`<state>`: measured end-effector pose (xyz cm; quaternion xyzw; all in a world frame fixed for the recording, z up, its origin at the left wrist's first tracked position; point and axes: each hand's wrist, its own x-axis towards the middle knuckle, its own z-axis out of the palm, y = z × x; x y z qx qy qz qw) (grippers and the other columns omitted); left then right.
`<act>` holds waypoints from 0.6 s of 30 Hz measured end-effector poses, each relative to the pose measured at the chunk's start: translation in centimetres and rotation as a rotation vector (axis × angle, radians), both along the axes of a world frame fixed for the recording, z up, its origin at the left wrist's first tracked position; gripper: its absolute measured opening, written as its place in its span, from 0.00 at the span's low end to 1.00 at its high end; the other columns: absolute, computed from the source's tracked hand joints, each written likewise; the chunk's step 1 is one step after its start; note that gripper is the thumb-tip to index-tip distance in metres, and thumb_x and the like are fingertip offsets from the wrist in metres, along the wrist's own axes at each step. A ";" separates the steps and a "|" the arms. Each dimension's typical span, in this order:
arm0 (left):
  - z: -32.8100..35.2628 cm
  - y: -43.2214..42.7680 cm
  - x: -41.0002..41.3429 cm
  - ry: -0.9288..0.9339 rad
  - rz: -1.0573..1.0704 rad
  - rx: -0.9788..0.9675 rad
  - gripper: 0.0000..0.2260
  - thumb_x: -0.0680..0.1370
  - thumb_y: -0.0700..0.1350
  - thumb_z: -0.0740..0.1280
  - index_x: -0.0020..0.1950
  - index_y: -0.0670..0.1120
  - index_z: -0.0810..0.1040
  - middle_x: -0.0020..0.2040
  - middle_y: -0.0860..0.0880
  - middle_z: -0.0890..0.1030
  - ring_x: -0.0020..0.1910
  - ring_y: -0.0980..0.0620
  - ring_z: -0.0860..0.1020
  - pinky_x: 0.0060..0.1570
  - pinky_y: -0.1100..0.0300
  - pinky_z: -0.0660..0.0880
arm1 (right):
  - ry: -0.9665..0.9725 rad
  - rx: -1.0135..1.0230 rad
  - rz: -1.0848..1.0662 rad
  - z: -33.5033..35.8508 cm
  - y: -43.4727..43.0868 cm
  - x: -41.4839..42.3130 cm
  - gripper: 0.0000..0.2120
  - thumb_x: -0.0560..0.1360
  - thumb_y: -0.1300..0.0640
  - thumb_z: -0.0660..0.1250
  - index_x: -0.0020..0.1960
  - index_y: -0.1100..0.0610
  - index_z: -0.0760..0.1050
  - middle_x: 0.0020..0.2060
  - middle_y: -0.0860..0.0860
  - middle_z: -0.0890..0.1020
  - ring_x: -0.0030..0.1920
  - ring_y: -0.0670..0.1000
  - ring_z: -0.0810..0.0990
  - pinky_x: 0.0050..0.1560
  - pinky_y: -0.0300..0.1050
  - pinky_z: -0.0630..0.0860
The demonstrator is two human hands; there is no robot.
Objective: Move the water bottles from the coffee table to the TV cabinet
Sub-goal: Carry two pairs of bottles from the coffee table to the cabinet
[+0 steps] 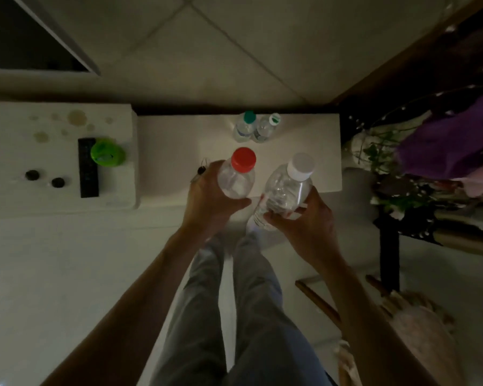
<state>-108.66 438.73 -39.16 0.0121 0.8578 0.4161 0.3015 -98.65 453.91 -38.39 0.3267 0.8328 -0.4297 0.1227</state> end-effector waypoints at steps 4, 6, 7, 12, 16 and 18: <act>-6.5 1.8 -1.2 -0.011 0.023 -0.021 0.35 0.63 0.46 0.80 0.66 0.47 0.70 0.61 0.48 0.79 0.57 0.54 0.75 0.55 0.63 0.67 | 0.004 0.065 0.049 -7.0 1.9 -1.8 0.28 0.65 0.49 0.79 0.60 0.50 0.71 0.51 0.45 0.80 0.49 0.35 0.78 0.53 0.35 0.77; -9.6 2.2 -1.7 -0.003 0.025 -0.041 0.35 0.62 0.46 0.81 0.66 0.48 0.71 0.60 0.50 0.79 0.57 0.52 0.76 0.54 0.63 0.67 | -0.012 0.057 0.035 -10.5 2.8 -2.7 0.34 0.63 0.47 0.79 0.64 0.53 0.71 0.56 0.50 0.81 0.54 0.46 0.81 0.57 0.47 0.79; -11.2 2.4 -2.0 0.000 0.022 -0.054 0.35 0.62 0.46 0.81 0.66 0.48 0.71 0.60 0.50 0.79 0.55 0.54 0.75 0.53 0.64 0.67 | -0.013 0.050 0.032 -12.2 3.2 -3.3 0.35 0.63 0.48 0.80 0.65 0.54 0.70 0.58 0.51 0.81 0.56 0.48 0.81 0.58 0.51 0.79; -18.7 3.7 -2.8 0.020 0.057 -0.098 0.35 0.63 0.48 0.80 0.66 0.48 0.70 0.60 0.51 0.79 0.52 0.60 0.70 0.52 0.66 0.65 | 0.043 -0.002 -0.003 -19.9 4.8 -5.7 0.37 0.62 0.48 0.80 0.67 0.52 0.68 0.59 0.46 0.78 0.58 0.46 0.78 0.60 0.47 0.77; -23.5 5.2 -3.1 0.038 0.093 -0.098 0.34 0.64 0.48 0.80 0.66 0.49 0.70 0.55 0.55 0.77 0.52 0.60 0.70 0.51 0.65 0.65 | 0.099 -0.003 -0.038 -24.9 5.9 -7.2 0.38 0.62 0.49 0.80 0.67 0.52 0.68 0.59 0.45 0.78 0.59 0.45 0.78 0.59 0.42 0.76; -25.3 5.9 -3.5 0.059 0.094 -0.086 0.34 0.63 0.48 0.80 0.66 0.48 0.71 0.55 0.55 0.77 0.52 0.60 0.70 0.52 0.65 0.66 | 0.129 -0.001 -0.055 -26.9 6.4 -7.7 0.38 0.63 0.49 0.80 0.67 0.53 0.68 0.60 0.45 0.78 0.59 0.44 0.77 0.59 0.39 0.75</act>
